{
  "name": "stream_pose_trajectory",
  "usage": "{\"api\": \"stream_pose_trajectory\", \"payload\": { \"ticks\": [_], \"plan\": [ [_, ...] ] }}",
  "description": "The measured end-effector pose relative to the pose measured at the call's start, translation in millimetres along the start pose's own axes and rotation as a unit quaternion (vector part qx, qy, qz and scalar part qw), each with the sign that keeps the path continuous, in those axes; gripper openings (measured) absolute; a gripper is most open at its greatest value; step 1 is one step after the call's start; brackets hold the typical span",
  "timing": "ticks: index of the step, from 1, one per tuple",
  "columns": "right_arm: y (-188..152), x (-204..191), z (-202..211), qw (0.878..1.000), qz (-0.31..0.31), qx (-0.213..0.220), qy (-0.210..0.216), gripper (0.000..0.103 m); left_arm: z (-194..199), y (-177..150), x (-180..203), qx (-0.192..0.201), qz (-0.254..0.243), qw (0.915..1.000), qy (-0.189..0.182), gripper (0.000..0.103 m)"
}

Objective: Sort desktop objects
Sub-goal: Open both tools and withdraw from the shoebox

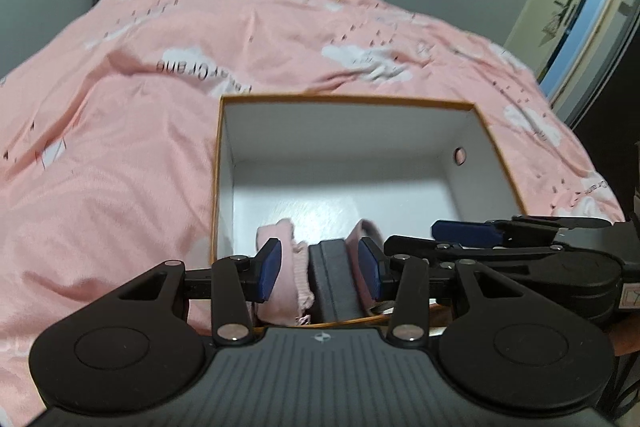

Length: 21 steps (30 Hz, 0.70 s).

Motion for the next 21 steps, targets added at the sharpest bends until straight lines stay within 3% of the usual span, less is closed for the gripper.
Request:
{"api": "stream_pose_trajectory", "payload": {
  "ticks": [5, 9, 12, 15, 19, 21],
  "plan": [
    [-7.0, 10.7, 33.0, 0.998, 0.006, 0.069, -0.003, 0.06, 19.1, -5.6, 16.0, 0.009, -0.025, 0.9994, -0.021, 0.049],
    [-19.9, 24.3, 53.5, 0.996, -0.002, 0.09, 0.001, 0.06, 29.6, -18.4, 21.6, -0.008, -0.028, 0.9987, -0.041, 0.049],
    [-33.1, 32.2, 65.3, 0.997, -0.003, 0.069, 0.021, 0.06, 35.0, -32.4, 21.2, -0.028, -0.039, 0.9985, -0.027, 0.049],
    [-49.4, 32.5, 71.1, 0.998, 0.005, 0.034, 0.045, 0.059, 33.7, -52.3, 15.1, -0.069, -0.063, 0.9954, 0.021, 0.049],
    [-70.5, 23.5, 64.7, 0.998, 0.046, -0.013, 0.051, 0.04, 26.9, -78.5, 6.1, -0.12, -0.08, 0.9885, 0.044, 0.049],
    [-80.4, 21.7, 58.3, 0.996, 0.061, -0.039, 0.058, 0.039, 25.1, -88.8, 1.8, -0.137, -0.078, 0.9867, 0.041, 0.049]
  ]
}}
Point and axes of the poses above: each gripper's, at about its wrist camera, not at the fingertips, and z roughly against the way its jaws point, x to its right, y to its top, the point moved 6 cm from there along -z, roughly the way its jaws point, and after that the axes turned 12 degrees about -y, right-handed, at the moved point
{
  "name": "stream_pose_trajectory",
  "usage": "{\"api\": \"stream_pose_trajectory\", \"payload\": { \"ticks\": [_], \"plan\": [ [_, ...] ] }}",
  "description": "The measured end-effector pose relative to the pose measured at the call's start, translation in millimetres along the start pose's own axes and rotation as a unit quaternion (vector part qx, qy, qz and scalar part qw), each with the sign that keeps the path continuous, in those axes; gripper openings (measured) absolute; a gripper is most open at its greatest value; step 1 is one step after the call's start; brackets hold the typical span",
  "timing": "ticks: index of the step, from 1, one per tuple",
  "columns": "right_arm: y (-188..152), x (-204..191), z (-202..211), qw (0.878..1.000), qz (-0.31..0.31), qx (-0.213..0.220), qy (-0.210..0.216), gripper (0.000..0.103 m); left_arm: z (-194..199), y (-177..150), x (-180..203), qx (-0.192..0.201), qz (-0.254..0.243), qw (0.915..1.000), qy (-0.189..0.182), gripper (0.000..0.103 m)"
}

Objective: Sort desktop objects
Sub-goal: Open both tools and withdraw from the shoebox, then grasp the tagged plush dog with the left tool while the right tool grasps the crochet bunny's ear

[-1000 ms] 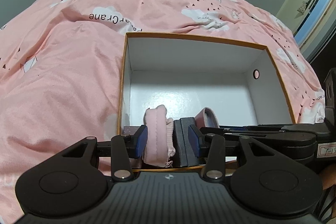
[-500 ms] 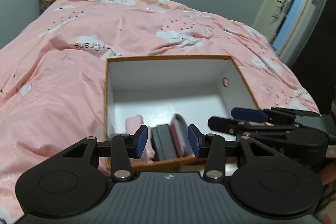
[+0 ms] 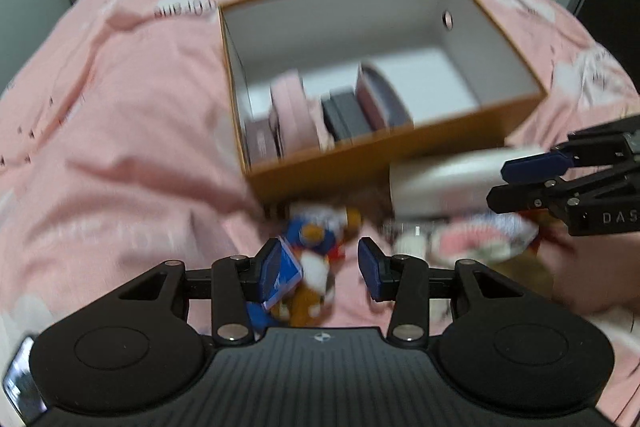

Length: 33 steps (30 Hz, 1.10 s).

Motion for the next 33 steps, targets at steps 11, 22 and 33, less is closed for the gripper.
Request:
{"api": "stream_pose_trajectory", "payload": {
  "ticks": [11, 22, 33],
  "plan": [
    [-32.6, 1.6, -40.5, 0.99, 0.023, -0.13, 0.048, 0.046, -25.4, -29.3, -11.6, -0.052, -0.072, 0.9949, 0.046, 0.07],
    [-33.8, -6.8, -60.5, 0.986, 0.033, -0.151, 0.058, 0.042, -68.6, -28.4, -13.5, -0.091, -0.078, 0.9917, 0.046, 0.072],
    [-18.1, -10.5, -23.7, 0.995, 0.039, -0.086, 0.042, 0.01, -78.7, -32.8, -20.6, -0.103, -0.035, 0.9925, 0.055, 0.067]
  ]
}}
Point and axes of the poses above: each gripper's, at about its wrist camera, not at the fingertips, and z roughly against the way its jaws point, x to its right, y to its top, the point moved 6 cm from there along -z, roughly the way its jaws point, and after that the axes turned 12 degrees about -y, right-handed, at the moved point
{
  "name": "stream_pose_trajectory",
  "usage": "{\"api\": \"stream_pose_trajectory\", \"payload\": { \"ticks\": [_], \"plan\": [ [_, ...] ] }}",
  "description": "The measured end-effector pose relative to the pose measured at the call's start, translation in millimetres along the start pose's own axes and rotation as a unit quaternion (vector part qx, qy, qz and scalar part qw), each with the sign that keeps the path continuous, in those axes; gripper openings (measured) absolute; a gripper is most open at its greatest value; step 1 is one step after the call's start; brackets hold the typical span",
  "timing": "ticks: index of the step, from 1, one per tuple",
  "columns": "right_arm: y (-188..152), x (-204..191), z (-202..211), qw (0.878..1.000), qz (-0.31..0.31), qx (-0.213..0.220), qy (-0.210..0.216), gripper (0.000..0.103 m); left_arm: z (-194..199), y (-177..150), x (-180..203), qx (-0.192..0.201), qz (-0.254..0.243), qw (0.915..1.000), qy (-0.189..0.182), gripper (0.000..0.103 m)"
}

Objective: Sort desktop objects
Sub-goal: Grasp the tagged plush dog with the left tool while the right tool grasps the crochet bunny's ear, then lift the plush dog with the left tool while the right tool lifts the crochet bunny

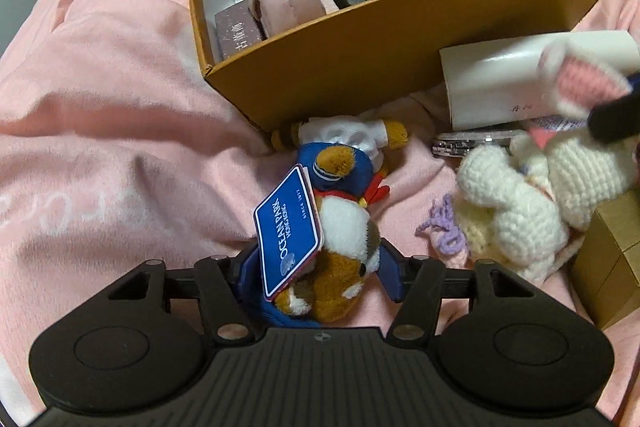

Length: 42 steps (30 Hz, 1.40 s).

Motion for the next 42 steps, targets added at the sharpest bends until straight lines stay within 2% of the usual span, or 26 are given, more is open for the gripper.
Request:
{"api": "stream_pose_trajectory", "payload": {
  "ticks": [6, 12, 17, 22, 26, 30, 38, 42],
  "plan": [
    [11.8, -0.7, 19.8, 0.999, -0.01, 0.035, 0.005, 0.01, 8.2, -4.4, -1.5, 0.011, 0.027, 0.9995, -0.014, 0.064],
    [28.7, -6.2, 41.7, 0.997, -0.01, 0.078, 0.013, 0.01, 33.2, -7.7, -3.6, 0.04, 0.075, 0.9942, -0.066, 0.063],
    [45.3, -12.7, 54.8, 0.993, -0.014, 0.112, 0.017, 0.009, 55.7, -12.7, -8.6, 0.064, 0.13, 0.984, -0.103, 0.063],
    [58.9, -21.7, 55.3, 0.989, -0.04, 0.135, 0.039, 0.009, 68.8, -14.8, -21.6, 0.077, 0.202, 0.9674, -0.131, 0.063],
    [56.9, -33.7, 31.6, 0.99, -0.049, 0.114, 0.06, 0.009, 67.8, -13.7, -22.8, 0.075, 0.219, 0.9651, -0.123, 0.063],
    [40.1, -45.5, 3.6, 0.994, -0.039, 0.065, 0.075, 0.009, 65.4, -21.5, -23.7, 0.066, 0.22, 0.9653, -0.124, 0.063],
    [4.8, -56.5, -23.2, 0.993, -0.028, -0.019, 0.114, 0.01, 60.2, -24.7, -18.9, 0.057, 0.214, 0.9664, -0.131, 0.064],
    [-0.7, -53.9, -21.3, 0.992, -0.033, -0.019, 0.124, 0.014, 57.5, -23.9, -19.9, 0.058, 0.219, 0.9649, -0.133, 0.064]
  ]
}}
Point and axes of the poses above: each gripper's, at about its wrist camera, not at the fingertips, and z roughly against the way its jaws point, x to its right, y to its top, the point moved 6 cm from there along -z, roughly the way its jaws point, and after that the axes turned 12 degrees about -y, right-handed, at the moved point
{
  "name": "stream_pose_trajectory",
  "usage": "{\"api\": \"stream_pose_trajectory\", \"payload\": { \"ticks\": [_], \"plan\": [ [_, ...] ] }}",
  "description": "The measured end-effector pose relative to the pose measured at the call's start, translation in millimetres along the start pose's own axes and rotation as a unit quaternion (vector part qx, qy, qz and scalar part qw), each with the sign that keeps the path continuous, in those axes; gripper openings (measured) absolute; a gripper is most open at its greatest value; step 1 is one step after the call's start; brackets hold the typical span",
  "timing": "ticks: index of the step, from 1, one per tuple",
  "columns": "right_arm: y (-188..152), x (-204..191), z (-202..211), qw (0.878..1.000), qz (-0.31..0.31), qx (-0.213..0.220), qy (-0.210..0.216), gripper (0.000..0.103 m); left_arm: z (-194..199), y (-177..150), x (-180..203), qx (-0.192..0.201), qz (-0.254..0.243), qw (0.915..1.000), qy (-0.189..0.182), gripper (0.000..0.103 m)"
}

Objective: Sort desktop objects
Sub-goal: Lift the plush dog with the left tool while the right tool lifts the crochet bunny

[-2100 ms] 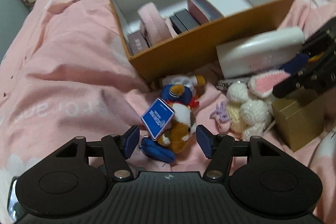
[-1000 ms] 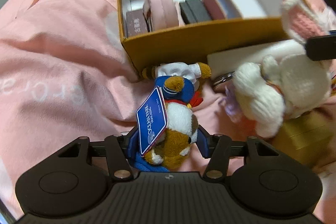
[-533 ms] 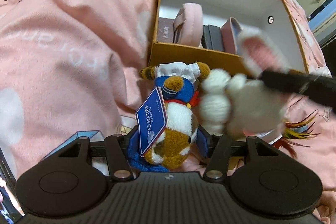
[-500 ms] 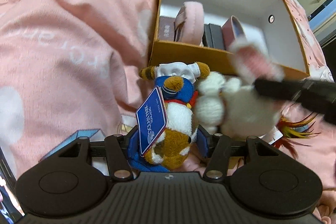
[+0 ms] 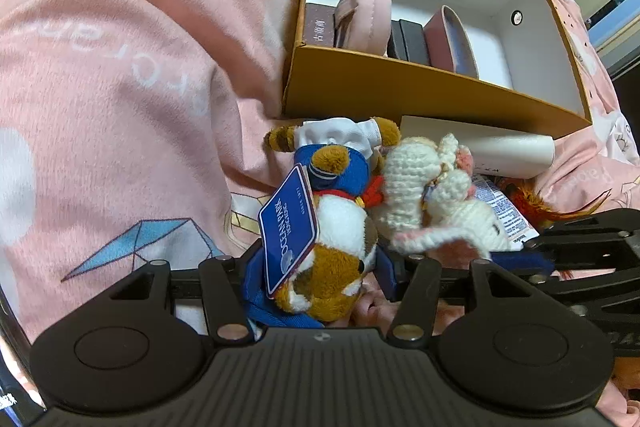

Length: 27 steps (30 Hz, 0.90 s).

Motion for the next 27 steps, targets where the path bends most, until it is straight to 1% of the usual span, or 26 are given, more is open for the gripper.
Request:
{"api": "stream_pose_trajectory", "payload": {
  "ticks": [2, 5, 7, 8, 10, 12, 13, 14, 15, 16, 17, 19, 21, 24, 27],
  "plan": [
    [1.8, 1.7, 7.2, 1.0, -0.001, 0.009, -0.003, 0.026, 1.1, 0.1, -0.5, 0.002, 0.003, 1.0, -0.002, 0.064],
    [9.1, 7.6, 19.7, 1.0, -0.01, 0.025, 0.0, 0.036, -0.1, 2.1, -3.0, 0.005, 0.01, 0.9999, -0.005, 0.064],
    [12.8, 13.9, 29.4, 0.999, -0.021, 0.037, 0.004, 0.038, -0.5, 3.3, -4.9, 0.008, 0.016, 0.9998, -0.004, 0.064],
    [14.7, 19.3, 34.0, 0.999, -0.029, 0.044, 0.0, 0.039, -0.4, 3.5, -5.3, 0.009, 0.018, 0.9998, -0.005, 0.064],
    [17.7, 33.5, 39.6, 0.997, -0.046, 0.054, -0.021, 0.041, -0.3, 4.2, -5.1, 0.013, 0.019, 0.9997, -0.004, 0.064],
    [19.0, 51.1, 37.5, 0.995, -0.081, 0.05, -0.043, 0.042, -0.6, 5.2, -4.7, 0.017, 0.023, 0.9996, -0.003, 0.064],
    [18.9, 59.0, 35.7, 0.993, -0.099, 0.047, -0.046, 0.043, -0.5, 5.8, -4.4, 0.021, 0.025, 0.9995, -0.003, 0.064],
    [18.8, 66.7, 31.6, 0.991, -0.123, 0.042, -0.043, 0.044, -0.6, 6.3, -3.9, 0.023, 0.025, 0.9994, -0.002, 0.064],
    [18.6, 72.8, 26.8, 0.988, -0.146, 0.036, -0.034, 0.047, -1.2, 6.7, -3.4, 0.024, 0.024, 0.9994, -0.002, 0.065],
    [18.4, 77.1, 21.2, 0.985, -0.17, 0.03, -0.021, 0.055, -2.0, 6.9, -3.3, 0.024, 0.023, 0.9994, -0.001, 0.065],
    [17.8, 80.4, 15.5, 0.981, -0.19, 0.02, -0.011, 0.059, -3.5, 7.3, -3.5, 0.022, 0.023, 0.9995, 0.0, 0.065],
    [18.7, 82.1, 0.6, 0.976, -0.216, 0.0, 0.012, 0.059, -0.7, 3.0, -4.7, 0.019, 0.019, 0.9996, 0.008, 0.066],
    [18.4, 78.5, -11.9, 0.975, -0.222, -0.015, 0.024, 0.059, -1.0, 2.4, -3.1, 0.013, 0.002, 0.9997, 0.019, 0.066],
    [19.4, 70.6, -26.2, 0.974, -0.22, -0.029, 0.04, 0.06, -4.4, -0.5, 3.5, -0.009, -0.051, 0.9977, 0.044, 0.067],
    [18.1, 63.4, -40.7, 0.975, -0.213, -0.045, 0.038, 0.069, -5.8, -2.5, 9.7, -0.026, -0.097, 0.9927, 0.067, 0.067]
  ]
}}
Point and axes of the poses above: each gripper's, at about its wrist camera, not at the fingertips, and z roughly against the way its jaws point, x to its right, y to its top, the point moved 6 cm from there along -z, roughly the way its jaws point, and after that the axes turned 12 degrees about -y, right-handed, at the moved point
